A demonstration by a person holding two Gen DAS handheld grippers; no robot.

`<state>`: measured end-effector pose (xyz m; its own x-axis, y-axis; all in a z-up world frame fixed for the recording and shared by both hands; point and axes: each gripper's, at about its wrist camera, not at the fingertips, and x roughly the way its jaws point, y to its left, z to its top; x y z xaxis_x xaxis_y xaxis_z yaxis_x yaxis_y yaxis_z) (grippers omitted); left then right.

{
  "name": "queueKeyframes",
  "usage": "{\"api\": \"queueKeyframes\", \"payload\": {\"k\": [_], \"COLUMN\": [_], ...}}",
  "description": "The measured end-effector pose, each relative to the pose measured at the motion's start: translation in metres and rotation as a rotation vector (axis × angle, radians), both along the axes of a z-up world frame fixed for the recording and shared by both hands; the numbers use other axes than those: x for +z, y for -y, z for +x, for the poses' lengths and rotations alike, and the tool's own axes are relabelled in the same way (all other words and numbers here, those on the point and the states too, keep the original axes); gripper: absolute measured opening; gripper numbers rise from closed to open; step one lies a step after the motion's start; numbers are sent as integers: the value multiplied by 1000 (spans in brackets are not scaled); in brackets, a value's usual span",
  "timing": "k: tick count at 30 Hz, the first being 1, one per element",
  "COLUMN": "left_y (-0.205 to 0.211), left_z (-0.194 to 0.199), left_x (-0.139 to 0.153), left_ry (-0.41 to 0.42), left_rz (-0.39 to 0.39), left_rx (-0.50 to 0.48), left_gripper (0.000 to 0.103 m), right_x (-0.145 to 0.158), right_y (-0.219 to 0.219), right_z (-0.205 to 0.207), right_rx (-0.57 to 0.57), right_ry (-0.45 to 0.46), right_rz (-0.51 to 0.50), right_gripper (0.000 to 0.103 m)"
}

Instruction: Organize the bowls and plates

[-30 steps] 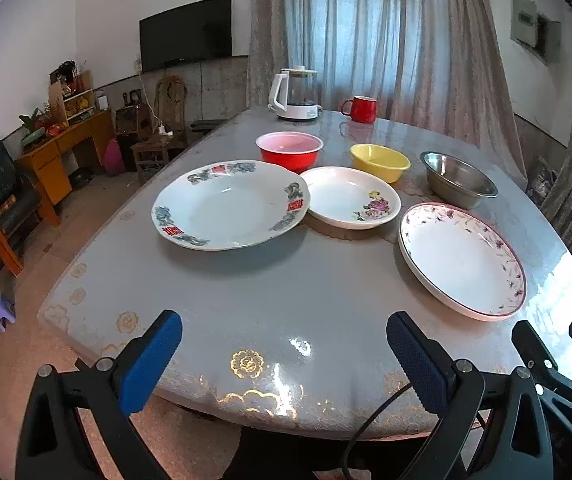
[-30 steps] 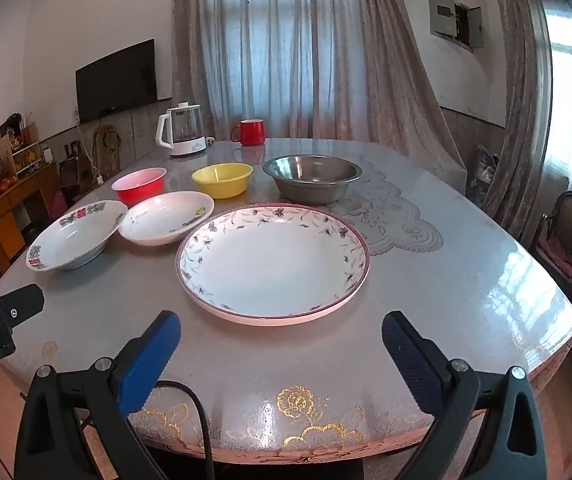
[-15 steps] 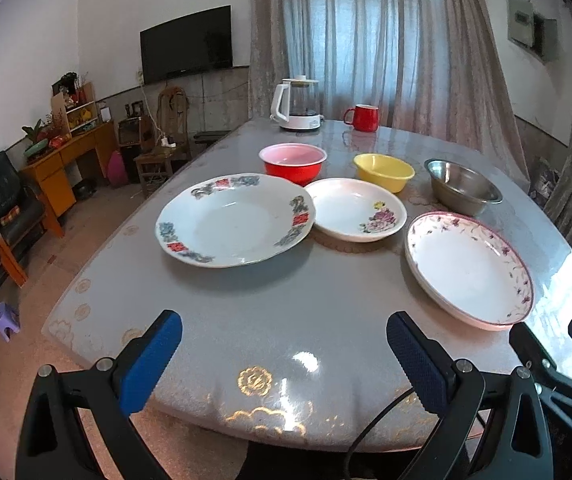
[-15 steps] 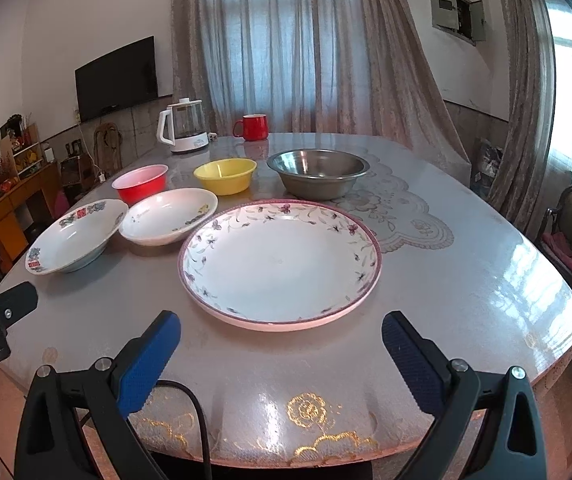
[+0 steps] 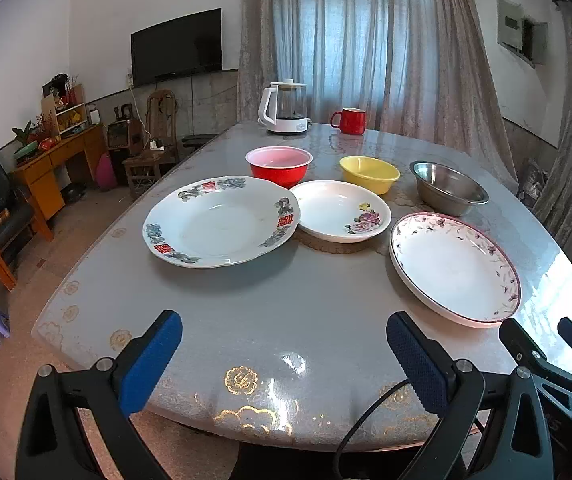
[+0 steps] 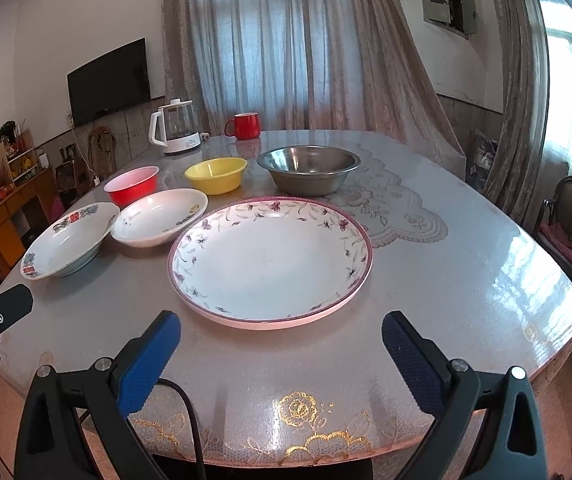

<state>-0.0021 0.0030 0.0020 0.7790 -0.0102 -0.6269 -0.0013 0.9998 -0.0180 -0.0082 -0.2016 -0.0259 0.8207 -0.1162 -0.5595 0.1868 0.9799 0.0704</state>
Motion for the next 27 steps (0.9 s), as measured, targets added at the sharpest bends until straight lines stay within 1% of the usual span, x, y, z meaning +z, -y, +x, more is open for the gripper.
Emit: {"api": "queueKeyframes", "payload": {"k": [17,27], "left_y": [-3,-4], "left_z": [10,11], "left_x": [-12,-15], "left_ry": [-66,-81], "left_rz": [10,4], "left_rx": [29,25], "left_gripper": [103,103], "right_x": [-4,-6], "right_y": [-3,-4], "right_z": [2,2], "right_rx": [11,14], "right_ry": [-21,-35], "right_rz": [-3,-6], "right_gripper": [103,103]}}
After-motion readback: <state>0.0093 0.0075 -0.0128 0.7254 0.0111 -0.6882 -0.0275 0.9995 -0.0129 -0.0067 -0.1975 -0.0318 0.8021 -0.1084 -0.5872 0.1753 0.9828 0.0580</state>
